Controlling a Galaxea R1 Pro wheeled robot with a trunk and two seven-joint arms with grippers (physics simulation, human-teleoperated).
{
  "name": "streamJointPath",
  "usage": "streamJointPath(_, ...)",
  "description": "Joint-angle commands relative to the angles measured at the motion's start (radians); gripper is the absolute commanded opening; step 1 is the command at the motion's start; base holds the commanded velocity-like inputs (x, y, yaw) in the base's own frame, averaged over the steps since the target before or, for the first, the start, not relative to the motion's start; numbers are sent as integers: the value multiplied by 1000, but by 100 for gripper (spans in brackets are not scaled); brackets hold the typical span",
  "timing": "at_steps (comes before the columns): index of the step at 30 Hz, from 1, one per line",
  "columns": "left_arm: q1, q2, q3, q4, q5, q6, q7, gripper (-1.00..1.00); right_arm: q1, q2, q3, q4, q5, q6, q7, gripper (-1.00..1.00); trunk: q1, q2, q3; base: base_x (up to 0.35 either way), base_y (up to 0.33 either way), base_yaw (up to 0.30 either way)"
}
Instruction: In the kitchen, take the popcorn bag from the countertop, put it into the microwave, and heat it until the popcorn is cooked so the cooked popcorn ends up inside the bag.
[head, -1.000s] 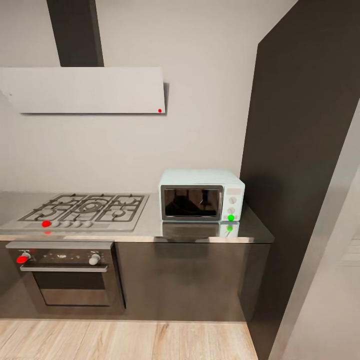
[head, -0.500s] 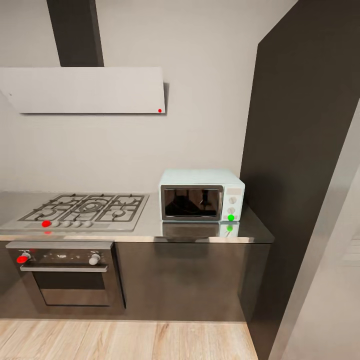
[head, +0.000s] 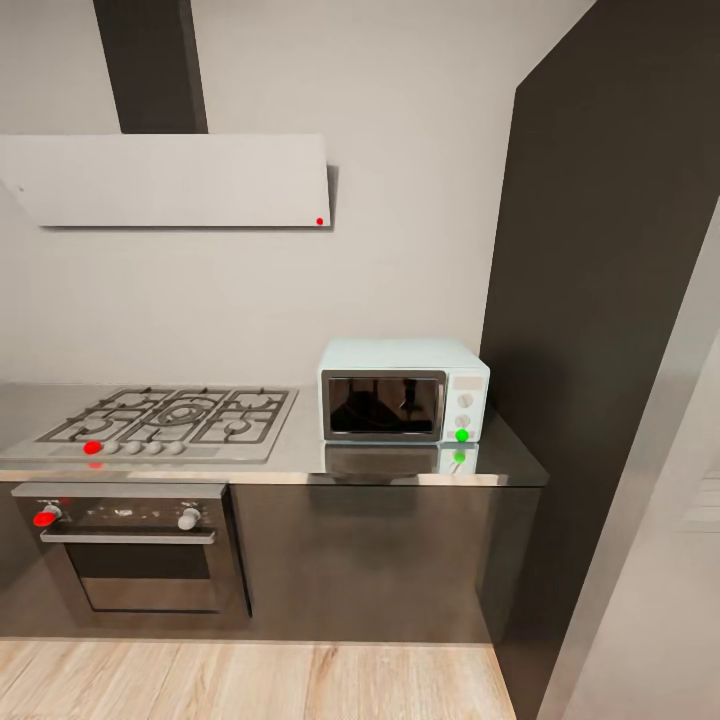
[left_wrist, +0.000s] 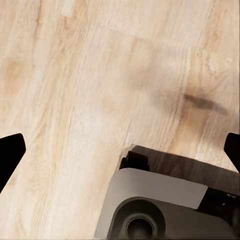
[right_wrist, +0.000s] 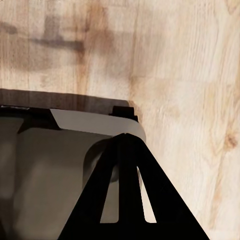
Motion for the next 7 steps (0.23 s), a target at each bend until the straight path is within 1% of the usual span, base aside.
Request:
streamJointPath(1,-1,-6,-8,0,7,-3,3,100,-1,-1,-7,2,5,-10,2,-100,0,-1,-1,0,0,0)
streamJointPath(3,-1,-12,-8,0,9,-3,3,100,-1,-5,-7,-5,9,-17,1,-100,0,-1,-1,0,0,0)
streamJointPath(7,-1,-14,-8,0,11,-3,3,100,-1,-10,-8,-9,7,-19,1,-100,0,-1,-1,0,0,0)
